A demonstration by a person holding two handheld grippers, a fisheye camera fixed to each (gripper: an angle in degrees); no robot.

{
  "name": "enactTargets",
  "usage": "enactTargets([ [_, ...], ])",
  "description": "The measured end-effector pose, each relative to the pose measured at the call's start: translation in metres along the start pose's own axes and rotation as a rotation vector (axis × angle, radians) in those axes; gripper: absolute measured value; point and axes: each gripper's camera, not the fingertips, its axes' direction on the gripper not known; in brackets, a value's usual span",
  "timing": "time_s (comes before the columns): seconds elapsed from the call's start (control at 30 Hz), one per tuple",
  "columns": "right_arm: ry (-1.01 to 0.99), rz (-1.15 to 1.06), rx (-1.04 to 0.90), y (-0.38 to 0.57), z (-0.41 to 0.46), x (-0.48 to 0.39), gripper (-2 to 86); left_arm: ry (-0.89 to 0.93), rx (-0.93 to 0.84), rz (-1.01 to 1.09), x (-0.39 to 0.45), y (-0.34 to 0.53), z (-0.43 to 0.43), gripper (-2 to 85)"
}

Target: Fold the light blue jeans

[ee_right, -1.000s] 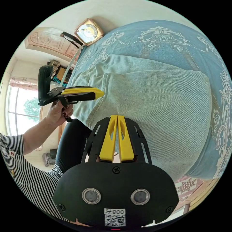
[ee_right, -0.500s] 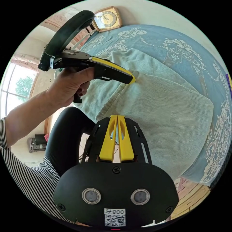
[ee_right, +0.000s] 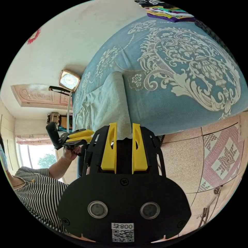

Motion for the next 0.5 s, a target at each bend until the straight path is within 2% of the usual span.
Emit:
enactTargets([
  [0.3, -0.151, 0.032, -0.071, -0.01, -0.029, 0.007, 5.8, -0.017, -0.01, 0.057, 0.035, -0.013, 0.032, 9.5],
  [0.5, -0.327, -0.053, -0.087, -0.021, -0.066, -0.022, 3.9, -0.204, 0.031, 0.17, 0.081, -0.03, 0.057, 12.8],
])
